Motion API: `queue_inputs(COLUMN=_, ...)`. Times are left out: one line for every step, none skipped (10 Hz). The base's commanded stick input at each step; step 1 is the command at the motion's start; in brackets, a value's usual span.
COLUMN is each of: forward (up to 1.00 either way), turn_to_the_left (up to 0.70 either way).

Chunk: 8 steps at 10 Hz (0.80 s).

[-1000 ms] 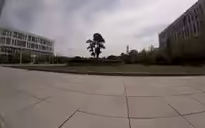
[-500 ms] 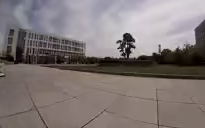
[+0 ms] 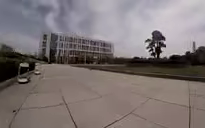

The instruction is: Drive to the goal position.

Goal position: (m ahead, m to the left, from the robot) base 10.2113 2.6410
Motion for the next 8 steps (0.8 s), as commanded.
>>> queue_inputs(forward=0.70, turn_to_the_left=0.21)
queue_inputs(forward=0.70, turn_to_the_left=0.00)
queue_inputs(forward=0.70, turn_to_the_left=0.00)
queue_inputs(forward=0.70, turn_to_the_left=0.00)
queue_inputs(forward=0.70, turn_to_the_left=0.00)
queue_inputs(forward=0.70, turn_to_the_left=0.00)
queue_inputs(forward=0.70, turn_to_the_left=0.00)
queue_inputs(forward=0.70, turn_to_the_left=-0.21)
